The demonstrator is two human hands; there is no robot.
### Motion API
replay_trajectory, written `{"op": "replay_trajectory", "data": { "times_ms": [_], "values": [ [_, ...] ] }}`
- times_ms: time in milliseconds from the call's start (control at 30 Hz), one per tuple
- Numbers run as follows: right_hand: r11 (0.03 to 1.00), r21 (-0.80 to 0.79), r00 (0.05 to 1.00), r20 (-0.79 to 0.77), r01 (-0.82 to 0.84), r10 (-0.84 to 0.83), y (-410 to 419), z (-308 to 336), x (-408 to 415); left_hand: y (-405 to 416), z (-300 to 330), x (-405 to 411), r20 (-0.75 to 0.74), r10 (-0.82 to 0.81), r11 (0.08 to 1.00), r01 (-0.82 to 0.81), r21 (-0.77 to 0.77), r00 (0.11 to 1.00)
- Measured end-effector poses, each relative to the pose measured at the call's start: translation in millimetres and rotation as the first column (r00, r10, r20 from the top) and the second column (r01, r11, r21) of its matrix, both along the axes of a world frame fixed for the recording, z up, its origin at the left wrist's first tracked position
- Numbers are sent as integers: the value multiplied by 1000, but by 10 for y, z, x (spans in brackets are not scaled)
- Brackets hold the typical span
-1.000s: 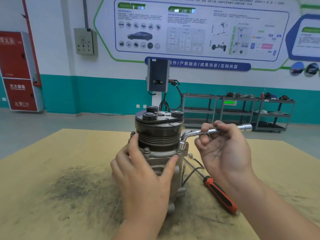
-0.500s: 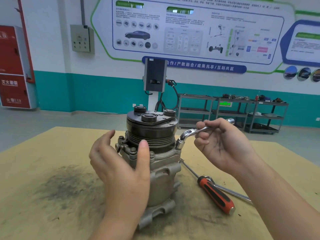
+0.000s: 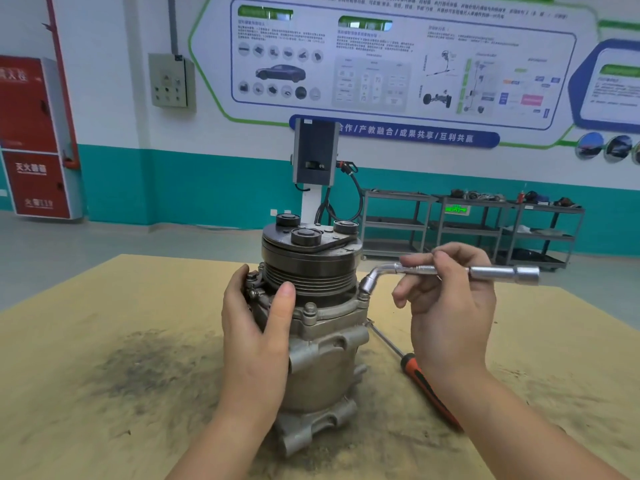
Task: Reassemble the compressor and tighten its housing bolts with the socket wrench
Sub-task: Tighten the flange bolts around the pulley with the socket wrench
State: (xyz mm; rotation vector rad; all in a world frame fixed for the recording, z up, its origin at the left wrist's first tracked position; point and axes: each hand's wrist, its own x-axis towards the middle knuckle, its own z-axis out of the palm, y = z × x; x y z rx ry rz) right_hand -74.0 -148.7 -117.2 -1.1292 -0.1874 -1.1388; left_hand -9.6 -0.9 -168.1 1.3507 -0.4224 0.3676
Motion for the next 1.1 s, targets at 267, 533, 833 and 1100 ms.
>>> {"op": "replay_trajectory", "data": {
  "times_ms": [267,533,833,1100],
  "values": [
    [962,142,973,26,-231,230,-57,42,1,-18,-30,41,31,16,1000,-15,-19,999],
    [778,462,791,-227,-426,568,-230,281,3,-33,-46,47,26,14,999,-13,-35,1000],
    [984,-48,984,29,-173,174,0,84,-2,-31,-43,50,36,5,999,-3,-45,999],
    [731,-604,947,243,315,-207,75,-108,-8,-22,-11,14,15,-4,999,5,-35,1000]
  ]
}}
